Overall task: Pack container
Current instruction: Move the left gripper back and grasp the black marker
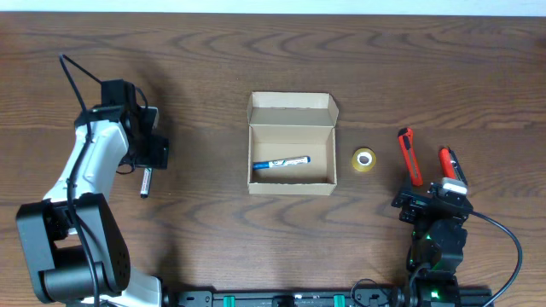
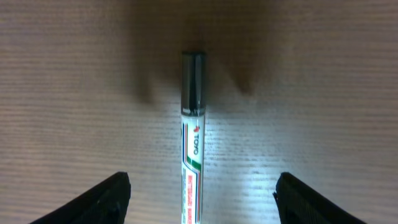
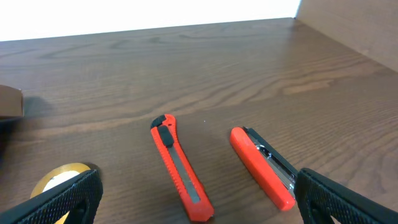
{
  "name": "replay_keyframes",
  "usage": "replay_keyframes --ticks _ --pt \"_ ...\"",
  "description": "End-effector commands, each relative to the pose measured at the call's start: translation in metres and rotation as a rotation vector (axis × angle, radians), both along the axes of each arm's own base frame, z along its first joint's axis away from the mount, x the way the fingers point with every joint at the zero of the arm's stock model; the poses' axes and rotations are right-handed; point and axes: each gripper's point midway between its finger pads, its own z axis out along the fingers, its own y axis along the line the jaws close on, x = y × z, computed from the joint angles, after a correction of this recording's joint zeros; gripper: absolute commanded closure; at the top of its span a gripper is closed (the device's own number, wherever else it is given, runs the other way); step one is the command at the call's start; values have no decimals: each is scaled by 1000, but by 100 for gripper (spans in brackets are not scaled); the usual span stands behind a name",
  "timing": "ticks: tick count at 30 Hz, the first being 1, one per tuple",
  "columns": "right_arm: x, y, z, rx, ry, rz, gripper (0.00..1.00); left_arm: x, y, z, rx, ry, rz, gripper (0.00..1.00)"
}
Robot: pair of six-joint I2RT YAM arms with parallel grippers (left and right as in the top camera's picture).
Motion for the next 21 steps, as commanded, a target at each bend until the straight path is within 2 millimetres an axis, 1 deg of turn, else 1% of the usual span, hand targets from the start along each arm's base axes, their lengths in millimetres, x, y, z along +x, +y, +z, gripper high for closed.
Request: replay_keyframes --ticks 1,4,7,12,18,20,21 --pt "-1 -4 1 10 0 -23 1 -8 8 -11 0 9 40 26" --pt "-1 -4 1 10 0 -23 1 -10 12 -18 -16 13 58 24" --pt "-1 -4 1 10 0 -23 1 -5 12 -21 -42 -2 58 21" --pt "-1 -3 1 11 -1 -20 1 -5 10 -34 -58 25 51 22" --pt "-1 -1 0 14 0 -9 1 -12 0 -58 -119 90 49 26" --pt "-1 -1 1 14 -1 -9 1 -14 -2 -63 -125 109 52 26" --pt "-1 -1 1 14 -1 -9 1 -15 -2 -64 -126 113 52 28"
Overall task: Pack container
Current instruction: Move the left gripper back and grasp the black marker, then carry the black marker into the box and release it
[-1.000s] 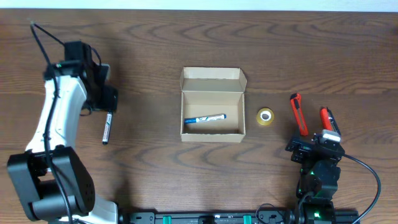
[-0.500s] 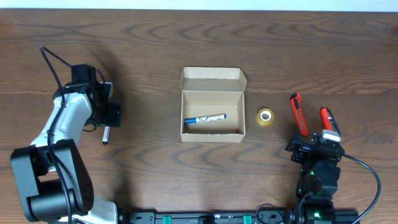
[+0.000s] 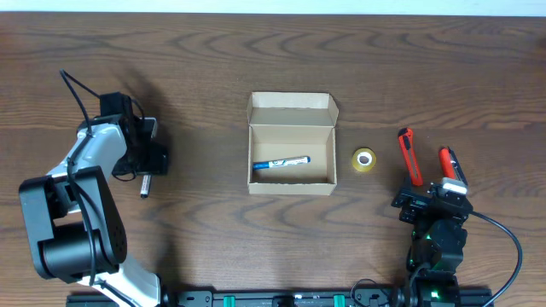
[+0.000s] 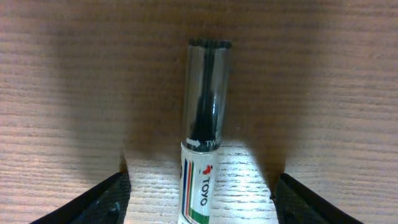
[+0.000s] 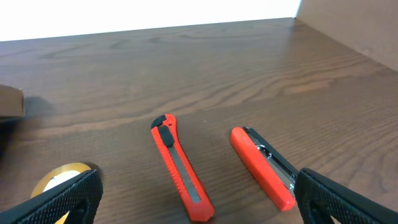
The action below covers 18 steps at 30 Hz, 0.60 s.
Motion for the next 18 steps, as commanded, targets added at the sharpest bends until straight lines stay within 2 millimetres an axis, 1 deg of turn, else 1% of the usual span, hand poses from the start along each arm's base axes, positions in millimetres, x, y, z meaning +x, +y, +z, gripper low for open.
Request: replay_keyframes --ticks 1,2,5,7,8,9,10,11,15,18 --pt "-1 -2 0 14 0 -10 1 -10 -9 -16 -49 56 2 31" --pt "-1 -2 0 14 0 -10 1 -9 -9 -16 -49 54 2 38" --pt "-1 -2 0 14 0 -11 1 -10 -9 -16 -51 56 2 52" --pt "-1 -2 0 14 2 -10 1 -10 -13 -16 -74 54 1 62" --pt "-1 -2 0 14 2 -11 1 -9 -16 -15 -90 51 1 69" --pt "-1 -2 0 13 0 -11 1 -9 -18 -15 -105 49 1 82" --pt "-1 -2 0 13 0 -11 1 -9 -19 -15 -110 49 11 89" --pt "-1 -2 0 14 0 -10 1 -10 -19 -14 -113 55 33 94" --pt "-1 -2 0 13 2 -11 1 -9 -26 -9 -158 60 103 94" --pt "-1 -2 0 13 1 -12 1 -1 -45 6 -272 25 99 94"
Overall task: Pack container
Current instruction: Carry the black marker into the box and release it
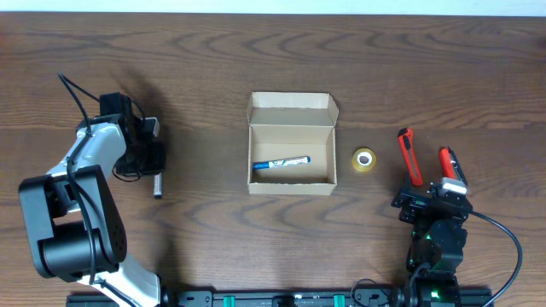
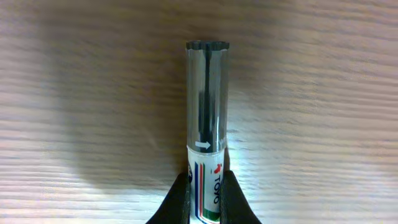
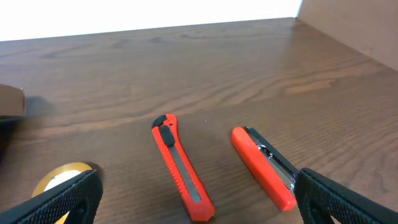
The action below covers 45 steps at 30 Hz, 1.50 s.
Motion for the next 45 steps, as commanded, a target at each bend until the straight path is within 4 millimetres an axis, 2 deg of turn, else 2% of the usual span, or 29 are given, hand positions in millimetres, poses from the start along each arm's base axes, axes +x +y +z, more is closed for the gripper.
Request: replay_keyframes --ticks 1,4,7,10,13,16,18,21,26,31,35,39,45 --pt "-1 -3 1 12 -2 -15 1 7 -26 11 -164 -18 29 94" --pt "-1 -3 2 11 -5 -17 1 24 -42 44 -228 -115 -2 94" --pt "-1 -3 2 11 -5 -17 1 40 -57 87 -206 -220 -87 94" --pt "-1 -3 2 11 -5 -17 1 54 -81 140 -144 -347 -239 94" --pt "-1 -3 2 11 -5 -17 1 61 -120 196 -112 -491 -458 94" --pt "-1 -3 2 11 -5 -17 1 54 -169 241 -81 -605 -751 94" --pt "-1 -3 2 11 -5 -17 1 47 -189 250 -40 -632 -876 94" --pt "-1 -3 2 11 -5 -17 1 30 -220 250 17 -648 -1075 94" --pt "-1 -3 2 11 -5 -17 1 -4 -269 229 20 -624 -1415 94" --pt "-1 -3 2 12 -5 -16 1 -12 -298 197 64 -566 -1579 94" --pt "-1 -3 2 12 -5 -16 1 -6 -307 163 92 -489 -1609 94" --pt "-1 -3 2 12 -6 -16 1 -2 -306 129 96 -392 -1628 94" --pt "-1 -3 2 12 -6 -16 1 1 -302 88 88 -280 -1633 94"
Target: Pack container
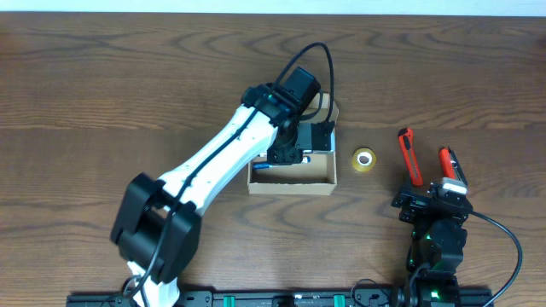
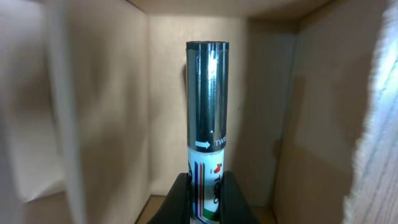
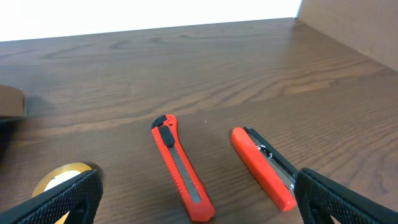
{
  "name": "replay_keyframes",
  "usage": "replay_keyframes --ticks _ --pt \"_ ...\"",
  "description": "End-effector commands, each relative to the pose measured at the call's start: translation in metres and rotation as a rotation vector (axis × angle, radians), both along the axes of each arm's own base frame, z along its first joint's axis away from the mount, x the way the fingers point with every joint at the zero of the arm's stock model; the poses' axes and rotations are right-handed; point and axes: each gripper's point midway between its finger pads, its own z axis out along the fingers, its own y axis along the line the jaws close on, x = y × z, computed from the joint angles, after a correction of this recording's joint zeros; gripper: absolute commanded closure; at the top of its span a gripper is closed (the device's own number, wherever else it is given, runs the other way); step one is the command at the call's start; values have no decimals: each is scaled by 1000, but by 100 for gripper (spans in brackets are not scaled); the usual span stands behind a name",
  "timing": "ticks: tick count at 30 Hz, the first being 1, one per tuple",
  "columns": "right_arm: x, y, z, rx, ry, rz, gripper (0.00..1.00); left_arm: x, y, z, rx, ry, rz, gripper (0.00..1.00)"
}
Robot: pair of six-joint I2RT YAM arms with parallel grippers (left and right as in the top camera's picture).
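Observation:
The open cardboard box (image 1: pixel 290 182) sits mid-table. My left gripper (image 1: pixel 294 143) reaches down into it, shut on a marker with a dark cap (image 2: pixel 208 93); the box's brown walls (image 2: pixel 323 112) surround the marker in the left wrist view. A blue pen (image 1: pixel 263 167) lies on the box floor, mostly hidden under the arm. My right gripper (image 3: pixel 193 214) rests open at the table's front right, nothing between its fingers (image 3: pixel 62 196). Ahead of it lie a red utility knife (image 3: pixel 180 165), a red stapler-like tool (image 3: pixel 264 167) and a roll of yellow tape (image 3: pixel 56 177).
The tape roll (image 1: pixel 364 159) lies just right of the box. The knife (image 1: pixel 409 156) and second red tool (image 1: pixel 450 164) lie side by side further right. The box's rear flap (image 1: pixel 328 107) stands open behind the left arm.
My left gripper, then shut on the marker at the table's far left, is now over at the box with the marker held down inside it. The right arm has not moved.
My left gripper stood open above the marker lying at the far left. It was then lower, fingers either side of the marker. Then it was shut on the marker, slightly shifted. Now the marker is held inside the box. The right arm stayed still throughout.

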Motion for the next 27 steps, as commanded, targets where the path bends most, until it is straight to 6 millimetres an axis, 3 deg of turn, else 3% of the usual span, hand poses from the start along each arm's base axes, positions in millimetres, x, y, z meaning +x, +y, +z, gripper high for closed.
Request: replay_keyframes --ticks 1,6,9,14,16,21,23,25,27 --pt "-1 -3 1 12 -4 -15 1 4 5 -23 48 31 -6 94" --pt "-1 -3 1 12 -3 -16 1 1 5 -52 84 91 -5 94" --pt "-1 -3 1 12 -4 -15 1 2 5 -63 93 107 17 71" --pt "-1 -3 1 12 -3 -16 1 2 5 -69 102 122 37 72" --pt "-1 -3 1 12 -3 -16 1 4 5 -66 101 112 51 62" --pt "-1 -3 1 11 -3 -16 1 14 9 -33 104 39 88 60" --pt "-1 -3 1 11 -3 -16 1 19 11 -6 90 -5 133 50" --pt "-1 -3 1 11 -3 -16 1 26 17 22 75 -58 190 47" --pt "-1 -3 1 11 -3 -16 1 33 29 49 66 -105 254 36"
